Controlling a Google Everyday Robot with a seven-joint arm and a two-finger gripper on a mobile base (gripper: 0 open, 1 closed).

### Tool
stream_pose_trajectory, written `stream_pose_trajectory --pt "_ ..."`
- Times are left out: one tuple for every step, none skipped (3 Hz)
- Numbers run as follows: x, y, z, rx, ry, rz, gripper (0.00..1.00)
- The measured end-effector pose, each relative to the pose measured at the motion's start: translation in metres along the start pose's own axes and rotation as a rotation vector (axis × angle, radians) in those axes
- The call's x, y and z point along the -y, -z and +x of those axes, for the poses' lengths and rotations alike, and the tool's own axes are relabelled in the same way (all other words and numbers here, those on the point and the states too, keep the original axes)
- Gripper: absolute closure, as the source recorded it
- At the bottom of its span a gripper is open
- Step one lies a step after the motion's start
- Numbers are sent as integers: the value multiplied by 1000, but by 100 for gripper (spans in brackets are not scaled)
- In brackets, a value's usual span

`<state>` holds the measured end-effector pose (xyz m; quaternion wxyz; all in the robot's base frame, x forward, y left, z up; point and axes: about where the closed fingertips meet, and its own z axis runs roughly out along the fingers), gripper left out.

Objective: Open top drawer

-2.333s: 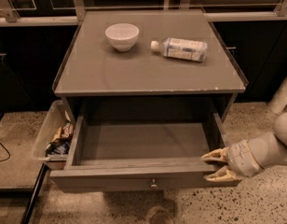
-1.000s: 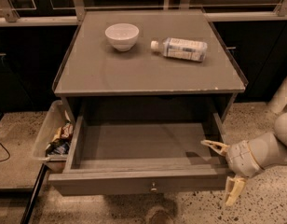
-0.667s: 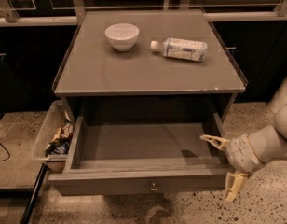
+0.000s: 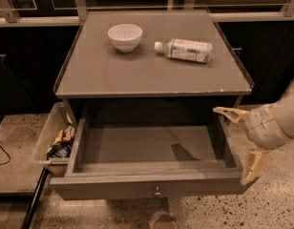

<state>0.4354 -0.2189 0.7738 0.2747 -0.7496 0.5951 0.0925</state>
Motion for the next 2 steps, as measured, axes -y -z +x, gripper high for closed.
stream_pose_trajectory --pt "27 48 -23 -75 72 59 0" --pt "47 77 -40 -94 131 87 0"
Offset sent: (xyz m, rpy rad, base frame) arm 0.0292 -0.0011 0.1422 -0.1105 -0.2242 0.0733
